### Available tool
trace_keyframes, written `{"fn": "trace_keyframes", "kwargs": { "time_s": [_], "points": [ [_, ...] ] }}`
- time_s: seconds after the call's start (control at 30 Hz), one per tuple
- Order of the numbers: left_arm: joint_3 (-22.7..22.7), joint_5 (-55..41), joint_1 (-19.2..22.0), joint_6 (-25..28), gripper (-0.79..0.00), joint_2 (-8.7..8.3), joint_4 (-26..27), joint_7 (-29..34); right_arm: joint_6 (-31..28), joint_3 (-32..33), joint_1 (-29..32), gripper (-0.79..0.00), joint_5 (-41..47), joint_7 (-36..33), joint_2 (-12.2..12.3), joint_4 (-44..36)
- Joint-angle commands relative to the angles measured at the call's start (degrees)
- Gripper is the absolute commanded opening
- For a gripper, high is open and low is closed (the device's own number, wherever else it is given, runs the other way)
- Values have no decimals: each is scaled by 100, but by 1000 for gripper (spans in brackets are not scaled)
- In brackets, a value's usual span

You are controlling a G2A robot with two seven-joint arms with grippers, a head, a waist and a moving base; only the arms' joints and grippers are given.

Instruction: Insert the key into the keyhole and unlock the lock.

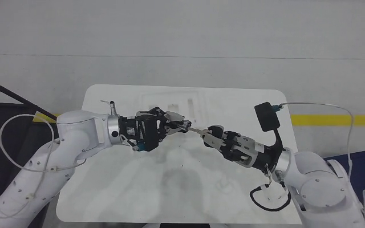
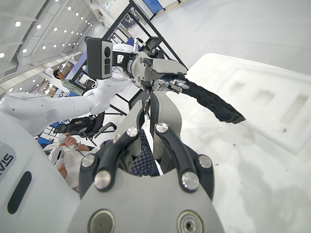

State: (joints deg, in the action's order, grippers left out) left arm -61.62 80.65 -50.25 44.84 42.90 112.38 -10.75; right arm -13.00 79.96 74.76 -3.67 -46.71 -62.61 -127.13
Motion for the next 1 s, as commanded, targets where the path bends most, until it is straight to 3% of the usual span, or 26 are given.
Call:
{"fn": "trace_keyframes", "kwargs": {
  "time_s": [0.0,0.97],
  "points": [
    [-17,9,-18,3,-785,7,9,6,-1,-17,-4,-785,0,4,3,8],
    [-161,130,-117,152,-785,140,29,60,56,-108,-37,-785,-135,193,60,106]
  ]
}}
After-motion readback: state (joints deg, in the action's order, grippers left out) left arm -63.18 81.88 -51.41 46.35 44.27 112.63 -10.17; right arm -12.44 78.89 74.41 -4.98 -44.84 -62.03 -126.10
